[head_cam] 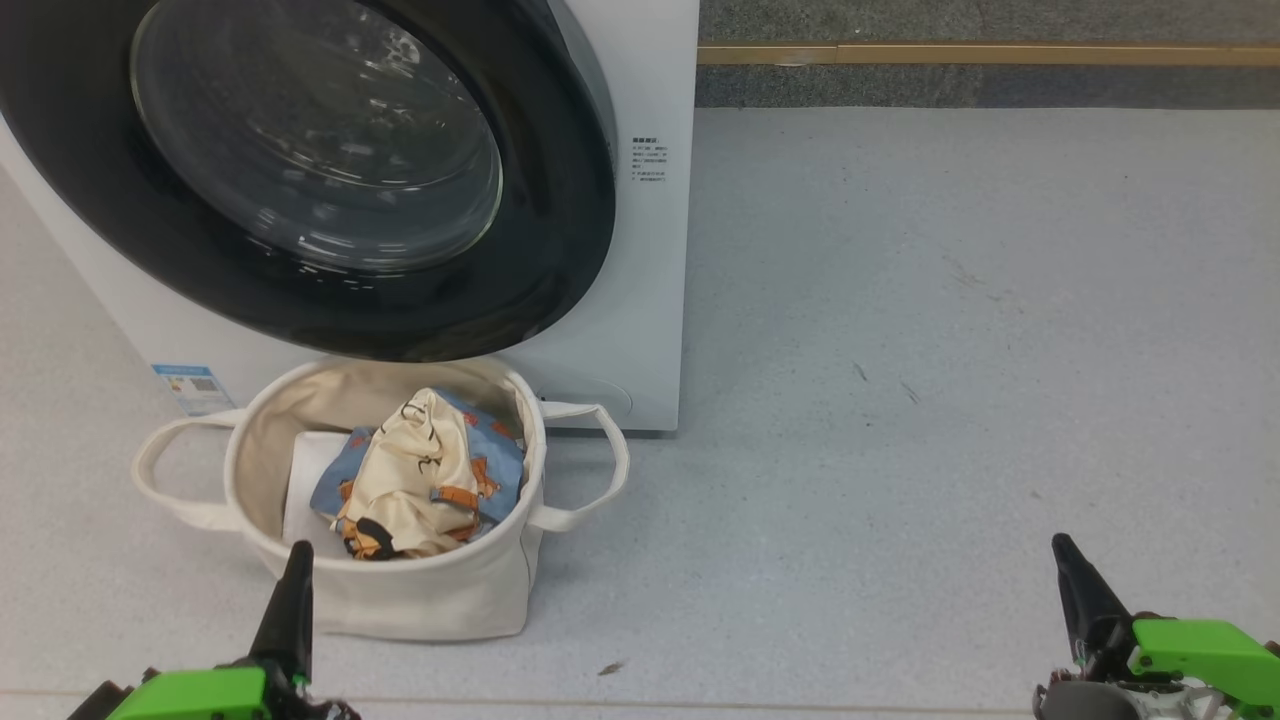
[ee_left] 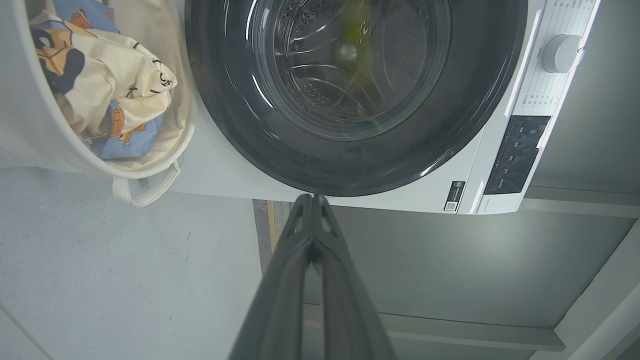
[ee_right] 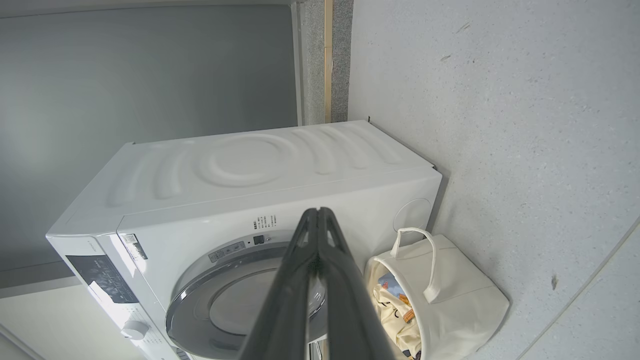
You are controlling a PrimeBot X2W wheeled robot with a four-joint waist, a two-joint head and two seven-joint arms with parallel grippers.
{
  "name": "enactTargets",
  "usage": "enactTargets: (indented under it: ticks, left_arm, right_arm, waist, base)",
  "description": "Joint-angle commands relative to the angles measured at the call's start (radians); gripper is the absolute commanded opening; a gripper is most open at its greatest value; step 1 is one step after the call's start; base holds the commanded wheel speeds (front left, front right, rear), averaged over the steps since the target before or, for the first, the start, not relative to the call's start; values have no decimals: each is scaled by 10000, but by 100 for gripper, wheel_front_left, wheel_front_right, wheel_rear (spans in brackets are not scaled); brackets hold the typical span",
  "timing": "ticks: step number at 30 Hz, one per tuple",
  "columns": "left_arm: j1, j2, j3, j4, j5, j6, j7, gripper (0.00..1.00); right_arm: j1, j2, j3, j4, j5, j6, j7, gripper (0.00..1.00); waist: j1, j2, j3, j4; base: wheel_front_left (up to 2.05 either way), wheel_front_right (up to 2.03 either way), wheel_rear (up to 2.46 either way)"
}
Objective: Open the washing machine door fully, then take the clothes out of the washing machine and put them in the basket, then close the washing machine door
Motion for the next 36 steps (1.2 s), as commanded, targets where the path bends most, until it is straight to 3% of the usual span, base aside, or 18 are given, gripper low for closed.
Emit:
enactTargets:
  ticks: [1,36]
  left_arm:
    - [-239,58,344,-393,-36,-69,84,0]
    - [-239,58,342,-393,-37,-69,83,0]
  right_arm:
    - [-485,-58,186,-309,49,31,81,0]
    - [-485,-58,190,-309,52,31,77,0]
  waist:
    - [0,0,0,0]
    - [0,0,0,0]
  base:
    - [0,0,0]
    - [0,0,0]
